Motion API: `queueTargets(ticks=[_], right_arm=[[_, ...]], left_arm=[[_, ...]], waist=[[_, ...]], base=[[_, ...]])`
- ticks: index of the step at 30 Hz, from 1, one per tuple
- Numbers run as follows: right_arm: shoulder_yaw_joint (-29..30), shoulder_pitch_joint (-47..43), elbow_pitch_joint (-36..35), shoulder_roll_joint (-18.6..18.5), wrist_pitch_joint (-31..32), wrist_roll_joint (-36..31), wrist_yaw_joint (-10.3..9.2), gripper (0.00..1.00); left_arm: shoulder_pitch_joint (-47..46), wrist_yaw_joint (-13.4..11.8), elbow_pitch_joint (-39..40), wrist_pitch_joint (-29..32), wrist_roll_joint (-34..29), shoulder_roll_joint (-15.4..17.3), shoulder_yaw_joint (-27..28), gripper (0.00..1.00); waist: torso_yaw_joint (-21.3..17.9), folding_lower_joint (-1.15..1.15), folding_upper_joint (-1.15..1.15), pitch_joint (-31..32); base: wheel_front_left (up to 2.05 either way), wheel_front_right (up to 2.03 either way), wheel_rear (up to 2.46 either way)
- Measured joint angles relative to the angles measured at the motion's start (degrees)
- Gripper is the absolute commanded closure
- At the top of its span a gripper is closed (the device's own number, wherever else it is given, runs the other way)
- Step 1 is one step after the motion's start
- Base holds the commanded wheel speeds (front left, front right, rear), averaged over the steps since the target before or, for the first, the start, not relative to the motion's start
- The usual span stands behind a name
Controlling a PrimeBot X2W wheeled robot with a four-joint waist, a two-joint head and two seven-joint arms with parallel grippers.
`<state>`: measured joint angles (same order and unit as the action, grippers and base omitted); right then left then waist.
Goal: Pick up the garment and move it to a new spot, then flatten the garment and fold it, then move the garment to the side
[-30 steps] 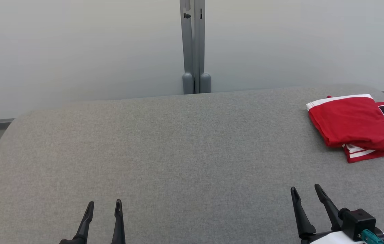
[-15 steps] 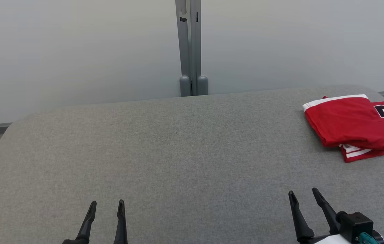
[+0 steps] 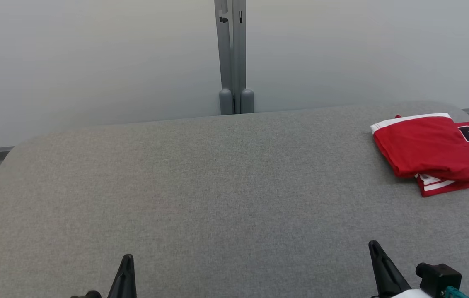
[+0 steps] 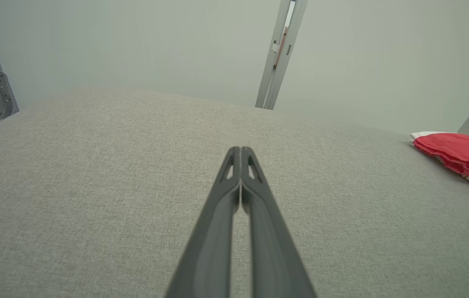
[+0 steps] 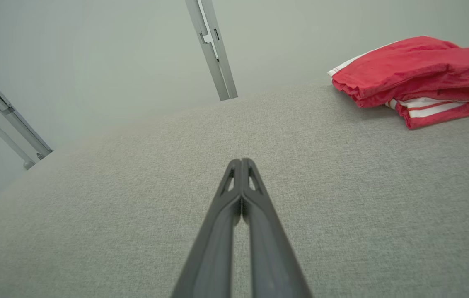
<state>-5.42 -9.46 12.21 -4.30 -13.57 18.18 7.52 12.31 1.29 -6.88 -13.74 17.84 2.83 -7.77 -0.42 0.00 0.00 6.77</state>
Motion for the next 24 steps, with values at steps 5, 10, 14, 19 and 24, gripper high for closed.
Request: queueTargets(ticks=[5, 10, 14, 19, 24], right_arm=[[0.64, 0.72, 0.15, -0.02, 1.38, 5.50, 0.00, 1.00], [1.20, 1.86, 0.32, -0.03, 2.47, 10.47, 0.00, 1.00], [1.63, 2.51, 0.43, -0.03, 3.31, 14.32, -0.01, 1.00], [2.24, 3.36, 0.51, -0.04, 4.46, 18.87, -0.01, 1.00], [2.79, 4.25, 0.55, -0.04, 5.48, 23.12, -0.01, 1.00]], left_arm=[[-0.72, 0.31, -0.66, 1.14, 5.50, 0.13, 0.58, 1.00], [-2.00, 0.76, -1.13, 2.18, 10.70, 0.29, 1.18, 1.00], [-2.94, 1.16, -1.63, 3.12, 14.62, 0.44, 1.77, 1.00], [-4.11, 1.43, -2.19, 4.19, 19.22, 0.58, 2.32, 1.00], [-5.14, 1.76, -2.57, 5.10, 23.48, 0.70, 2.90, 1.00]], waist=[[0.02, 0.00, 0.00, -0.30], [0.04, 0.00, 0.00, -0.57], [0.05, 0.00, 0.00, -0.81], [0.07, 0.00, 0.00, -1.10], [0.09, 0.00, 0.00, -1.38]], base=[[0.00, 0.00, 0.00], [0.00, 0.00, 0.00], [0.00, 0.00, 0.00], [0.00, 0.00, 0.00], [0.00, 0.00, 0.00]])
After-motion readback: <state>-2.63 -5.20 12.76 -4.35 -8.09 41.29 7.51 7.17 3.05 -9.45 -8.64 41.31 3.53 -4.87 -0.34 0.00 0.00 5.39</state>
